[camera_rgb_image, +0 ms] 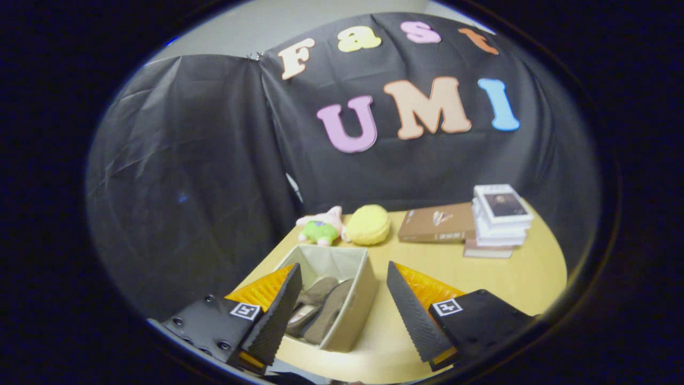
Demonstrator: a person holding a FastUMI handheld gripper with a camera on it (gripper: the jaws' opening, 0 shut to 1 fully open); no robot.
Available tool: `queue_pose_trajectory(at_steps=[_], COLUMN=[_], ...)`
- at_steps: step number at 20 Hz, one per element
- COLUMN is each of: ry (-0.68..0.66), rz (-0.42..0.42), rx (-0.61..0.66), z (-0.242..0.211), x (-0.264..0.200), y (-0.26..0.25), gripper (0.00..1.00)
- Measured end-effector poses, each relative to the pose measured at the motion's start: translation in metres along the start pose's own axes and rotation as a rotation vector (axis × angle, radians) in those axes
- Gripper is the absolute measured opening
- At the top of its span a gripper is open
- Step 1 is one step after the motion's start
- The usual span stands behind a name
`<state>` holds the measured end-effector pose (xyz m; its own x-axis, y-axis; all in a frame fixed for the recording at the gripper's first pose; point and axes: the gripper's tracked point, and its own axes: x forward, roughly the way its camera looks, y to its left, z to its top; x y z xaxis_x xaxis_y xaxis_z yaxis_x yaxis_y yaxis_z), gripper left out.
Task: Open the storage box then place both shoes into the box .Put the left shoe in first, then the right shoe, with the right side of both shoes facing outward in a uniform manner.
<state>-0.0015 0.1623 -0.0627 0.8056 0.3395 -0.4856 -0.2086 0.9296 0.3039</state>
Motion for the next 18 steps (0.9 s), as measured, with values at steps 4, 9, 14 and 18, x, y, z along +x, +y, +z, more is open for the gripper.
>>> queue_pose_trajectory(at_steps=[4,9,14,18], ry=[-0.094,-0.169,-0.245,-0.26], rz=[-0.098,-0.175,-0.252,-0.282], rx=[-0.063,-0.08,-0.09,-0.092], z=[0.017,0.023,0.029,0.024], x=[-0.029,-0.059,-0.086,-0.097], y=[-0.049,-0.098,-0.144,-0.163], gripper=[1.0,1.0,1.0,1.0])
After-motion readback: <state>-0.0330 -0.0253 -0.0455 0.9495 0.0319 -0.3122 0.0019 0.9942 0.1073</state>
